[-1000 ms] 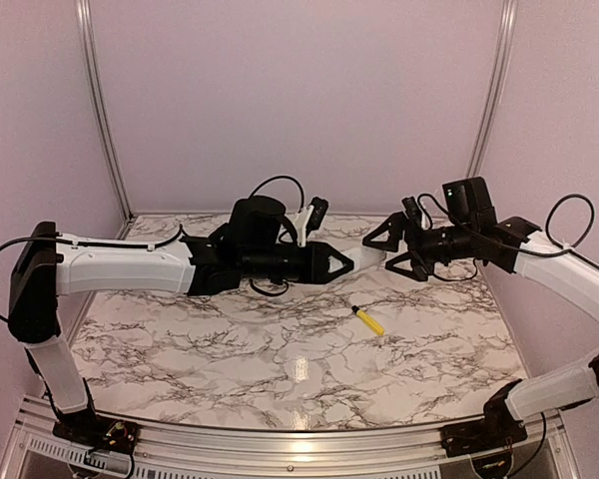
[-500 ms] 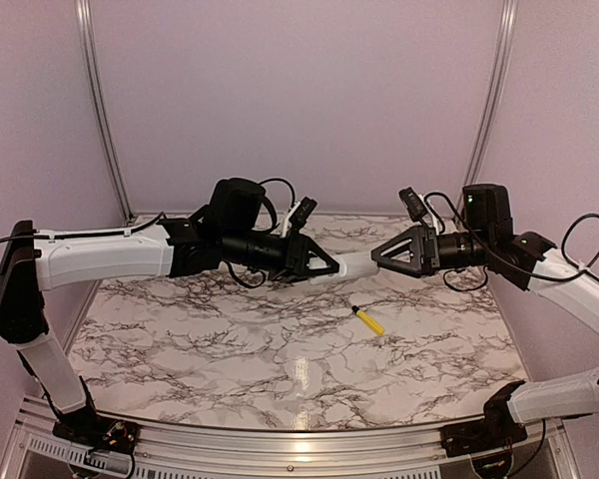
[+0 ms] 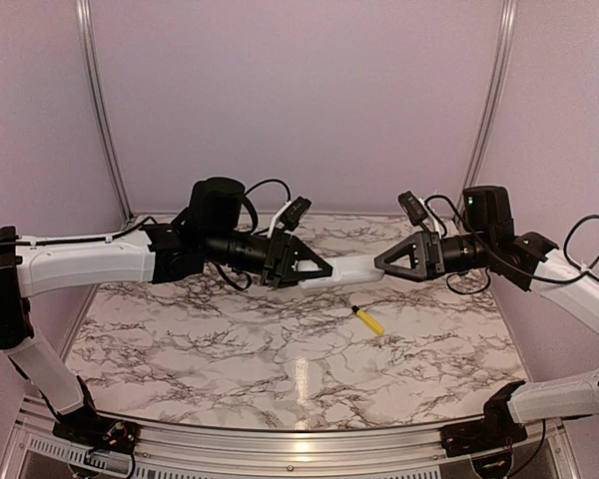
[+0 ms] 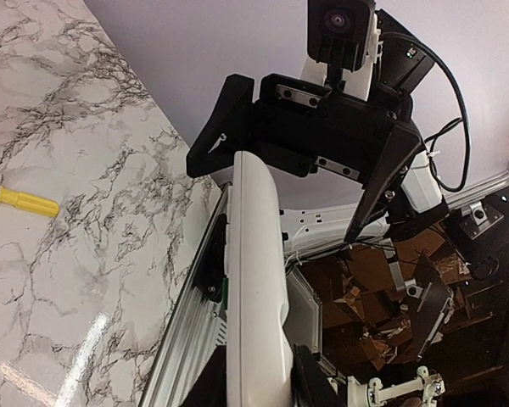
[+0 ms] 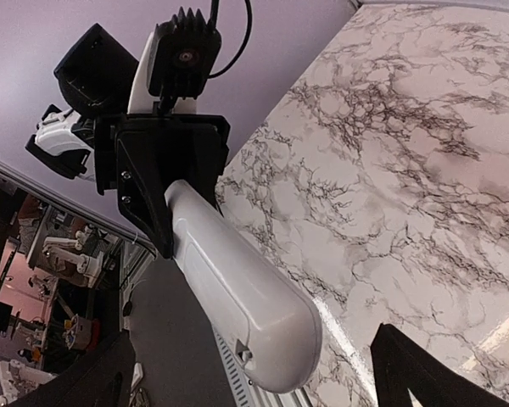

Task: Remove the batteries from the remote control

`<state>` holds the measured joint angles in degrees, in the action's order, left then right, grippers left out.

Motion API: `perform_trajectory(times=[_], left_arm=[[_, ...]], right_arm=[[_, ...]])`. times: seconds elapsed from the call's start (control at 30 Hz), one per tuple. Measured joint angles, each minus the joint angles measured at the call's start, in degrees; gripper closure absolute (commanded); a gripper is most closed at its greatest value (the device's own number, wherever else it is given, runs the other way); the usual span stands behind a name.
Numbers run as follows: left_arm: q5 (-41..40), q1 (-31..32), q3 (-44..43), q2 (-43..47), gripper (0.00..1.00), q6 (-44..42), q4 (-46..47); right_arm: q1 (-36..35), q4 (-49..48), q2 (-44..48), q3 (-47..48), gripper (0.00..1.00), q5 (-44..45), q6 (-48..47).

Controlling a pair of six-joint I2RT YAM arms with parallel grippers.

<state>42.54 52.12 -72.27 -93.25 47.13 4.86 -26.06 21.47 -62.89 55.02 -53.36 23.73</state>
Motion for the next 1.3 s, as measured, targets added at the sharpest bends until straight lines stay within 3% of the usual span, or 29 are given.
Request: perform_trajectory(times=[0.33,0.63,0.87,1.13,1.2,1.23,1.3], left_arm=[[6.1,0.1,1.1,0.1,1.00,3.3,7.2],[8.6,1.2,-0.2,-1.5,1.00,4.4,9.0],[9.0,1.5,-2.0,-2.7,1.00,4.7,9.9],[8.8,1.5,-2.3,-3.7,1.00,4.7,9.8],[8.9,1.5,-2.3,-3.8,0.81,3.8,9.9],[8.8,1.6,-2.3,-3.8,0.66,3.6,9.8],[8.5,1.6,-2.4,-3.8,0.42,3.1,9.4]], right_arm=[[0.0,-5.1,-0.6,-1.6,0.21,-9.6,3.7],[0.0,-12.1,-1.3,-1.7,0.37,-15.4,8.4],[0.0,-11.7,-2.8,-1.6,0.51,-17.4,8.2],[-0.1,-10.7,-2.9,-1.5,0.89,-18.5,7.8],[-0.1,-10.1,-2.9,-1.5,0.97,-18.8,8.7],[-0.1,-10.2,-2.9,-1.5,1.00,-18.8,8.6],[-0.2,-10.2,-2.9,-1.5,1.00,-18.8,8.3]])
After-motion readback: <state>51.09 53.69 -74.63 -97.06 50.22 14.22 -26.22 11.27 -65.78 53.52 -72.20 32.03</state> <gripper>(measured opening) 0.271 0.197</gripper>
